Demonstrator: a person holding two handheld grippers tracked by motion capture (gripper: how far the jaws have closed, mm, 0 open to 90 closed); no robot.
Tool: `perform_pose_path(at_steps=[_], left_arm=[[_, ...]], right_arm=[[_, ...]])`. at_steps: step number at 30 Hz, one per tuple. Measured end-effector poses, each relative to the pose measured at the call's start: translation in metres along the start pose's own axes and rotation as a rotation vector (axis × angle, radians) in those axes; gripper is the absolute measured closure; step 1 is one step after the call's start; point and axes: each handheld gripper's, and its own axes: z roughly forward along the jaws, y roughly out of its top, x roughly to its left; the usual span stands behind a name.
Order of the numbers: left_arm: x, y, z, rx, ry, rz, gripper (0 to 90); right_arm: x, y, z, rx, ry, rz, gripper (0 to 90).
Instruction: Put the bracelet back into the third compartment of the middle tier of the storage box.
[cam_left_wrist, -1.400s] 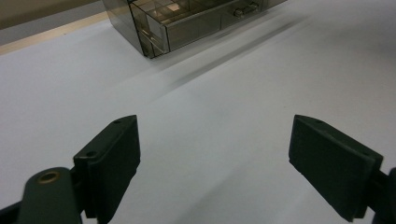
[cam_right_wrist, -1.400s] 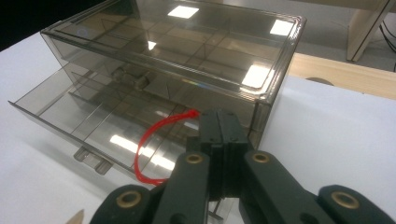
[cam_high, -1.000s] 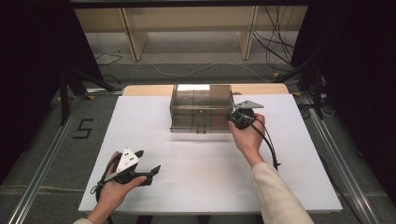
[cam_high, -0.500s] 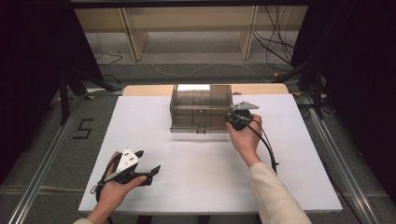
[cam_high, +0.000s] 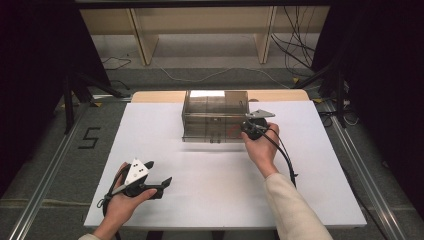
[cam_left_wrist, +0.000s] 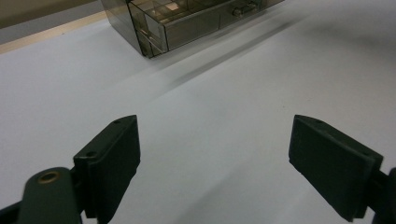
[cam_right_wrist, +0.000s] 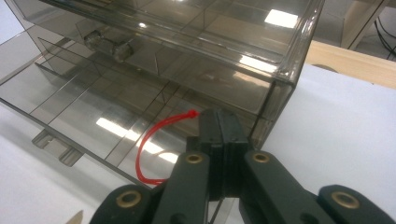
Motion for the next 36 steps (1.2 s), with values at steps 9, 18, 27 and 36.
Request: perform_pose_path(at_steps=[9,18,27,36], left_arm=[[0.000,0.000,0.000,0.000,-0.001,-0.001,16.5],[0.000,0.000,0.000,-0.001,0.001,0.003,16.5],[-0.001,0.000,0.000,0.000,-0.001,0.004,16.5],[-0.001,0.000,0.000,0.001,-0.002,0.005,16.7]], right_arm=[[0.003,-0.001,0.005,0.010,0.007,-0.008,90.0],[0.005,-0.004,0.011,0.038,0.019,-0.014,90.0],[0.002,-0.004,0.012,0.048,0.036,-0.013,89.9],[-0.001,-0.005,0.015,0.064,0.050,-0.013,89.1]])
